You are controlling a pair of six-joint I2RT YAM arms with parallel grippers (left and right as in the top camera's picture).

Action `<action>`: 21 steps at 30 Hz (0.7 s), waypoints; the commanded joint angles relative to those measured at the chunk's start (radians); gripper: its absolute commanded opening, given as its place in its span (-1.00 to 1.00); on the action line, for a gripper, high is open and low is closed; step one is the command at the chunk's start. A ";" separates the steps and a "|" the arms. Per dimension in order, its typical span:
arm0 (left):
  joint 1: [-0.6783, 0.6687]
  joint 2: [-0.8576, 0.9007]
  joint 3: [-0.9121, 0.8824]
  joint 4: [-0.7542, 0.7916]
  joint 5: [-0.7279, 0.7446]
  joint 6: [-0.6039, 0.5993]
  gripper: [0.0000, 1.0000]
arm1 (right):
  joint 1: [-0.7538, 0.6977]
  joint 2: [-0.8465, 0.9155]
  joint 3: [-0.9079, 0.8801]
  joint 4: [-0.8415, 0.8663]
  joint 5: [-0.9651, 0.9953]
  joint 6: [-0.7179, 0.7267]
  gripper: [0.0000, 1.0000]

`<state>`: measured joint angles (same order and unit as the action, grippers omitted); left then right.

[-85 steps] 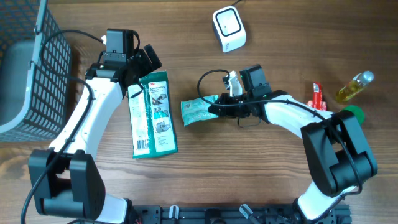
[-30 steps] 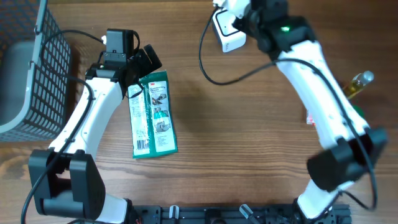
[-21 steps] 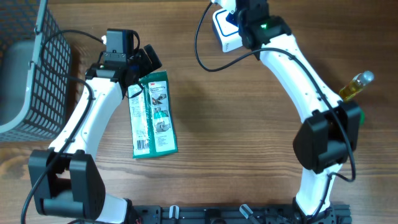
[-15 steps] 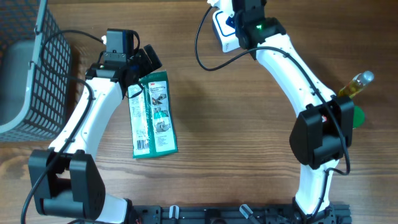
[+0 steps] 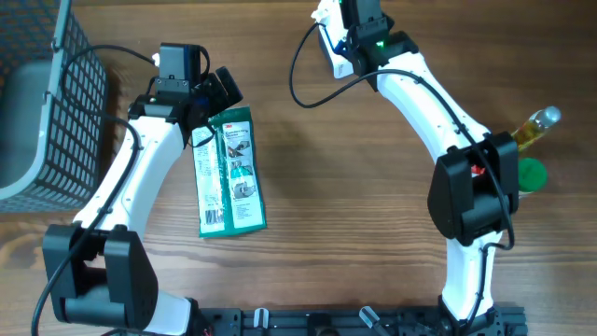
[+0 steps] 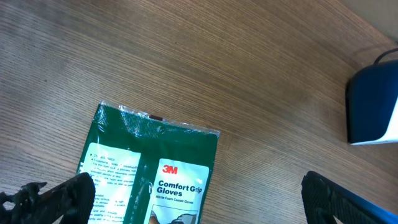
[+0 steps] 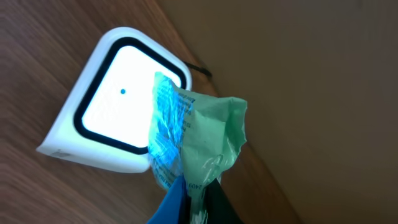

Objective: Scan the item barcode
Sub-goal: 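Hold the pouch under the white scanner with the right gripper, then carry the pouch right and set it down near the right-edge items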

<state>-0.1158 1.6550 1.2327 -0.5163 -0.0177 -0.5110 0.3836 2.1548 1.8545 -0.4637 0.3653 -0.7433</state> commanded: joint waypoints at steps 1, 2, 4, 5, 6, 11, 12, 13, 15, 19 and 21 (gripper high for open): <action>0.001 0.000 0.007 0.000 -0.006 0.002 1.00 | 0.013 0.009 -0.005 -0.063 -0.123 0.045 -0.91; 0.001 0.000 0.007 0.000 -0.006 0.002 1.00 | 0.013 0.009 -0.005 -0.102 -0.166 0.068 -0.92; 0.001 0.000 0.007 0.000 -0.006 0.002 1.00 | 0.013 0.009 -0.005 -0.112 -0.167 0.095 -0.92; 0.001 0.000 0.007 0.000 -0.006 0.002 1.00 | 0.013 0.009 -0.004 -0.115 -0.164 0.097 -0.92; 0.001 0.000 0.007 0.000 -0.006 0.002 1.00 | 0.013 0.008 -0.004 -0.115 -0.161 0.097 -0.92; 0.001 0.000 0.007 0.000 -0.006 0.002 1.00 | 0.001 -0.040 -0.002 -0.087 -0.140 0.134 -0.92; 0.001 0.000 0.007 0.000 -0.006 0.002 1.00 | -0.007 -0.078 -0.002 -0.070 -0.138 0.179 -0.92; 0.001 0.000 0.007 0.000 -0.006 0.002 1.00 | -0.014 -0.106 -0.002 -0.065 -0.138 0.209 -0.92; 0.001 0.000 0.007 0.000 -0.006 0.002 1.00 | -0.027 -0.155 -0.002 -0.068 -0.138 0.280 -0.91; 0.001 0.000 0.007 0.000 -0.006 0.002 1.00 | -0.064 -0.276 -0.002 -0.188 -0.177 0.437 -0.92; 0.001 0.000 0.007 0.000 -0.006 0.002 1.00 | -0.079 -0.317 -0.002 -0.306 -0.245 0.436 -0.92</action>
<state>-0.1158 1.6550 1.2327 -0.5159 -0.0177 -0.5110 0.3389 1.9697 1.8534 -0.6556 0.2207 -0.4244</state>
